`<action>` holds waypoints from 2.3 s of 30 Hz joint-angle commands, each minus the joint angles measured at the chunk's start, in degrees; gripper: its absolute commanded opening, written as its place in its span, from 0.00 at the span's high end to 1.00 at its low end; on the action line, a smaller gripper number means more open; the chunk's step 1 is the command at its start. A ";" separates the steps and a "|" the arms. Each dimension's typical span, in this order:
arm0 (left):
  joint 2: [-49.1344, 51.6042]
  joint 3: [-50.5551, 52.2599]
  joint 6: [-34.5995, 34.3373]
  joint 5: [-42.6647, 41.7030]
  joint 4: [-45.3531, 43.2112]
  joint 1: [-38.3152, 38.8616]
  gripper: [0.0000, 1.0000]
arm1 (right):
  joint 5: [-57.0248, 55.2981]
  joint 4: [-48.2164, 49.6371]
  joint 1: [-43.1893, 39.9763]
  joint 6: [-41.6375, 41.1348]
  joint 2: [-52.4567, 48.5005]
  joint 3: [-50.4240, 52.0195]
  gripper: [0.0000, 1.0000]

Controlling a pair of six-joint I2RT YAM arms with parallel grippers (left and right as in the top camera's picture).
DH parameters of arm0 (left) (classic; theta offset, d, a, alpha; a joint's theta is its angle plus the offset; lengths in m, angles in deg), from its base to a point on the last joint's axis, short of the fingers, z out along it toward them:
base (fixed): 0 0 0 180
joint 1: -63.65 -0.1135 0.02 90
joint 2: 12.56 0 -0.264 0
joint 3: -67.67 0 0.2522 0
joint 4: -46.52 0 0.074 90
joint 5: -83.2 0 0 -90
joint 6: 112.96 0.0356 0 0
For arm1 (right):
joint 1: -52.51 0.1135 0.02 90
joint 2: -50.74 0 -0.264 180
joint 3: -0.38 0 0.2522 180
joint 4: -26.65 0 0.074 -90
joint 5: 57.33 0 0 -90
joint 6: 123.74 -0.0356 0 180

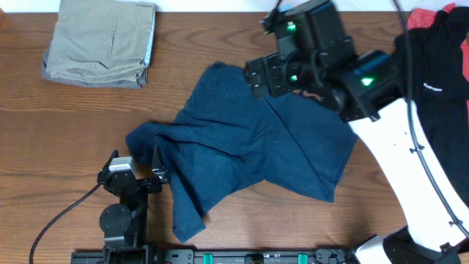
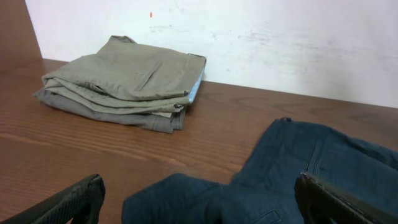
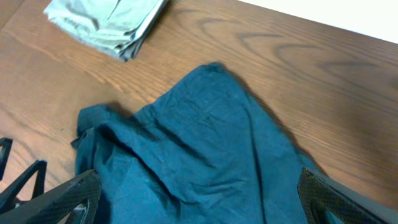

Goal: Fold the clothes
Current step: 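Pull the navy pants to table center and release with right gripper, then move the left gripper to the pants' left edge and grasp it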

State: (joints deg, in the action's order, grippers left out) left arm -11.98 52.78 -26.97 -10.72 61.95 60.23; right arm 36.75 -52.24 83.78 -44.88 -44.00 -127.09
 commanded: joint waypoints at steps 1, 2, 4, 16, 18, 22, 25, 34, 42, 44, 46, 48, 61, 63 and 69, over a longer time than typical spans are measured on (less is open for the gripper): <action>-0.31 0.90 0.79 -0.81 1.99 0.22 0.02 | -3.34 -1.31 -0.13 -0.42 -0.50 -0.57 0.01; -0.31 0.90 0.79 -0.81 1.99 0.22 0.02 | -5.86 -1.90 -0.20 -0.70 -0.70 -0.57 0.01; -0.31 0.90 0.81 -0.81 1.99 0.22 0.02 | -10.75 -2.45 -0.52 -1.90 -1.27 -0.55 0.01; -0.31 0.90 0.79 -0.81 1.99 0.22 0.02 | -20.50 -15.65 -11.87 -12.98 -8.09 -0.55 0.01; -0.31 0.90 0.79 -0.81 1.99 0.22 0.02 | -18.73 -18.29 -15.47 -14.60 -8.44 -0.55 0.01; -0.31 0.90 0.79 -0.83 1.99 0.22 0.02 | -12.66 -21.73 -21.42 -14.53 -8.52 -0.52 0.01; -0.31 0.90 0.79 -0.81 1.99 0.22 0.02 | -12.66 -23.63 -24.28 -14.53 -8.52 -0.48 0.01; -0.28 0.90 0.76 -0.83 1.97 0.22 0.02 | -12.66 -24.24 -27.08 -14.53 -8.52 -0.48 0.01; -0.17 0.83 -22.45 -15.67 0.83 0.24 0.02 | -10.51 -25.03 -27.06 -14.56 -8.52 -0.48 0.01; 0.09 0.83 -28.00 -19.91 0.83 0.24 0.02 | -10.47 -24.92 -27.08 -14.53 -8.52 -0.48 0.01; 0.59 0.83 -28.87 -23.93 0.39 0.24 0.02 | -10.45 -24.94 -27.06 -14.56 -8.52 -0.48 0.01; 0.83 0.83 -28.52 -27.93 0.42 0.24 0.02 | -10.45 -24.94 -27.08 -14.53 -8.52 -0.48 0.01; 17.64 -19.15 -14.05 -22.14 16.24 0.22 0.02 | -4.92 -26.21 -25.40 -6.73 -8.55 -0.48 0.01; 26.58 -26.69 -10.97 -18.82 23.50 0.22 0.02 | -4.90 -26.14 -25.31 -6.58 -8.57 -0.48 0.01; 53.90 -51.30 -0.24 -15.89 47.01 0.22 0.02 | -4.87 -25.99 -25.18 -6.58 -8.57 -0.44 0.01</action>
State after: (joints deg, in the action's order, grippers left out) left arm 32.77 10.42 -35.69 -29.30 104.53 60.39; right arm 31.68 -78.22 57.88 -52.55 -52.88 -127.16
